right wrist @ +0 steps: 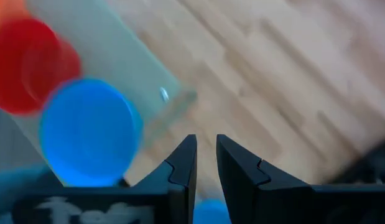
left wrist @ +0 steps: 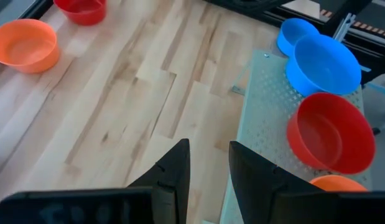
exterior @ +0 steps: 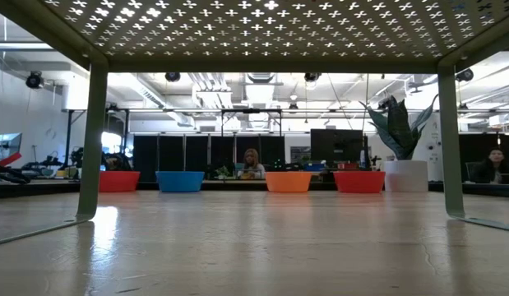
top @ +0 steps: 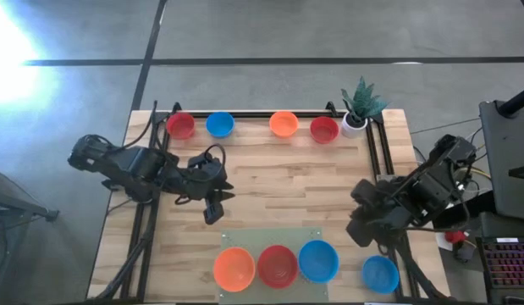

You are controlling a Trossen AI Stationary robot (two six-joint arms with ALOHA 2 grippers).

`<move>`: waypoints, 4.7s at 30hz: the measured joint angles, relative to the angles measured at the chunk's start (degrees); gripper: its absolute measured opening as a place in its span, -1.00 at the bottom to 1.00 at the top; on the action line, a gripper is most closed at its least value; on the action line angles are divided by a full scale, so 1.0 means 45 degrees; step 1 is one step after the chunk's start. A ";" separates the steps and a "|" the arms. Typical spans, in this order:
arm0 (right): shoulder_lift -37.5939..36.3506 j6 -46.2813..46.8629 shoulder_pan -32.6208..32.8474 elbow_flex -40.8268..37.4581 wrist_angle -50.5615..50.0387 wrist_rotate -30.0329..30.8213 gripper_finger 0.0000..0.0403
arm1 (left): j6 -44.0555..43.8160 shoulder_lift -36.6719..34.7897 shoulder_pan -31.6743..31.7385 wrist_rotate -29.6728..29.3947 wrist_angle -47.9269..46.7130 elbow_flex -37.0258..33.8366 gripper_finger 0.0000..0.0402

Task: Pick & Place Mini bowls
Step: Stack the bottom blue bowl on the blue bowl on the shelf

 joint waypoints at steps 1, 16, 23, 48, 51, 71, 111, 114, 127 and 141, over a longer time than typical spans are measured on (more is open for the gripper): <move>-0.0004 0.0051 0.0005 -0.0224 -0.0008 -0.0546 -0.71 | 0.0059 0.0000 0.0000 0.0000 0.0005 0.0000 -0.49; 0.0030 -0.4085 0.2035 -0.3614 0.1746 -0.3440 -0.71 | 0.0208 0.0000 0.0000 0.0000 0.0005 -0.0005 -0.49; 0.0030 -0.5426 0.3072 -0.5064 0.3371 -0.3459 -0.71 | 0.0227 0.0000 0.0000 0.0000 0.0005 -0.0005 -0.49; 0.0035 -0.6931 0.3424 -0.9911 0.8138 -0.5081 -0.71 | 0.0130 0.0000 0.0000 0.0000 0.0007 -0.0010 -0.49; 0.0035 -0.6937 0.3424 -1.0193 0.8243 -0.5081 -0.71 | 0.0117 0.0000 0.0002 0.0000 0.0007 -0.0010 -0.49; 0.0035 -0.6830 0.3424 -1.0922 0.9540 -0.5084 -0.71 | 0.0067 0.0000 0.0005 0.0004 0.0005 -0.0010 -0.49; 0.0054 -0.6671 0.3748 -1.0144 0.9883 -0.5745 -0.71 | 0.0159 0.0000 0.0005 0.0007 0.0005 -0.0010 -0.49; 0.0054 -0.6909 0.3755 -1.0149 0.9890 -0.5747 -0.71 | 0.0159 0.0000 0.0005 0.0009 0.0005 -0.0010 -0.49; 0.0054 -0.7219 0.3750 -1.0487 0.9904 -0.5689 -0.71 | 0.0174 0.0000 0.0005 0.0006 0.0005 -0.0010 -0.49; 0.0054 -0.6524 0.3861 -1.1798 1.1874 -0.5691 -0.71 | 0.0091 0.0005 0.0001 0.0006 0.0005 -0.0010 -0.49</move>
